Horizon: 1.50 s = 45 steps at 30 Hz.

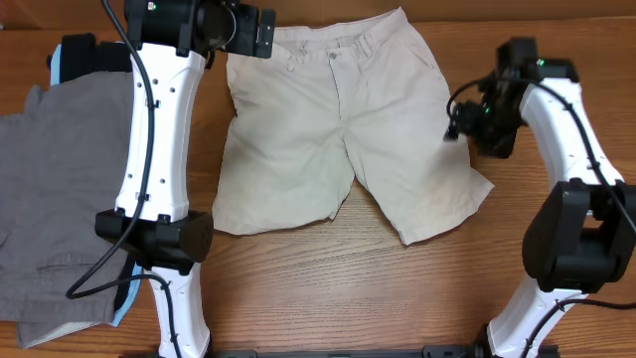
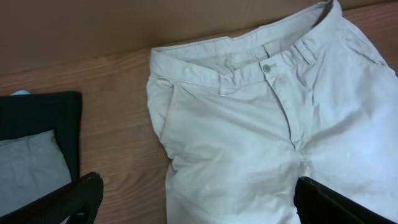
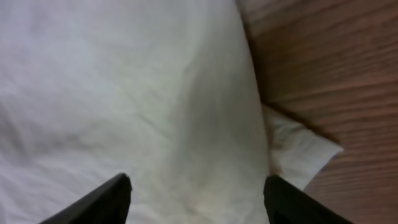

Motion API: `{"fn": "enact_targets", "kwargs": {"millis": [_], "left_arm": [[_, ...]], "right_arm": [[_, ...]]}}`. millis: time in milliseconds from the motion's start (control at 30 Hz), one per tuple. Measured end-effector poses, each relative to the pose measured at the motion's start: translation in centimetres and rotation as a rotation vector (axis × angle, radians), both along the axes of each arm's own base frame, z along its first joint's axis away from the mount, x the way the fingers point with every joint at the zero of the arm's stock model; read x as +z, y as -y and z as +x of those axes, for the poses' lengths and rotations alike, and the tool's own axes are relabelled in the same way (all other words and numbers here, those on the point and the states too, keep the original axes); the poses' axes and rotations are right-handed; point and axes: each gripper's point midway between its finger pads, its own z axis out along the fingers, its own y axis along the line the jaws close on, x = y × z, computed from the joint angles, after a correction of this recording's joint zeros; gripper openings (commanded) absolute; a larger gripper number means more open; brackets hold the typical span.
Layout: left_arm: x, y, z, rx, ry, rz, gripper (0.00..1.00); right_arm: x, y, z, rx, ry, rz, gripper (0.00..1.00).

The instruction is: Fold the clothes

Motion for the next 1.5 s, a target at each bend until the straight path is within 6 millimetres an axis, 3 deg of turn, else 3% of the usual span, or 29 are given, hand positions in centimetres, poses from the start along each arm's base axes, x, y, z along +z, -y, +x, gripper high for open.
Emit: {"fn": "enact_targets", "kwargs": {"millis": [233,300,433,667,733,933,1000,1067,1133,1300,1400,1500], "left_arm": [[-0.3,0.1,-0.4,-0.026,-0.018,0.008,1.0],[-0.3,0.2,-0.4,-0.029,-0.018,0.007,1.0],[-0.3,0.2,-0.5,-0.029,-0.022,0.008,1.0],[-1.0,0.1,-0.6,-0.029,-0.043,0.011,1.0],[-1.4,0.2,-0.7,-0.03,-0.054,0.013,0.99],[-0.9,0.8,0.1,-0.043,-0.018,-0.008,0.97],[-0.6,1.1,0.3,-0.051,-0.003,-0.018,0.97],[-0.4,1.3,0.6,-0.057,0.012,-0.029,0.97],[-0.2,1.4,0.8,-0.061,0.021,-0.034,0.98],[0.2,1.8,1.9,-0.071,0.067,-0.042,1.0],[0.3,2.5,4.4,-0.099,0.145,-0.052,1.0],[-1.1,3.4,7.7,-0.127,0.207,-0.065,1.0]], "right_arm": [[-5.0,1.6,-1.3,-0.083,-0.027,-0.088,0.56],[-6.3,1.8,-1.7,-0.096,-0.026,-0.103,0.43],[-8.3,2.0,-2.4,-0.113,-0.028,-0.114,0.04],[-8.5,3.8,-0.9,-0.184,0.044,-0.134,0.04],[-8.3,5.7,-0.2,-0.233,0.078,-0.135,0.04],[-7.3,13.8,1.6,-0.411,0.222,-0.097,0.04],[-6.6,15.6,1.9,-0.447,0.265,-0.069,0.29],[-5.6,16.8,2.2,-0.455,0.291,-0.032,0.38],[-4.5,16.6,2.5,-0.442,0.295,0.013,0.43],[-0.2,13.2,3.3,-0.34,0.286,0.152,0.49],[2.5,9.8,2.6,-0.265,0.278,0.212,0.51],[4.9,5.7,1.5,-0.177,0.264,0.25,0.51]]}}
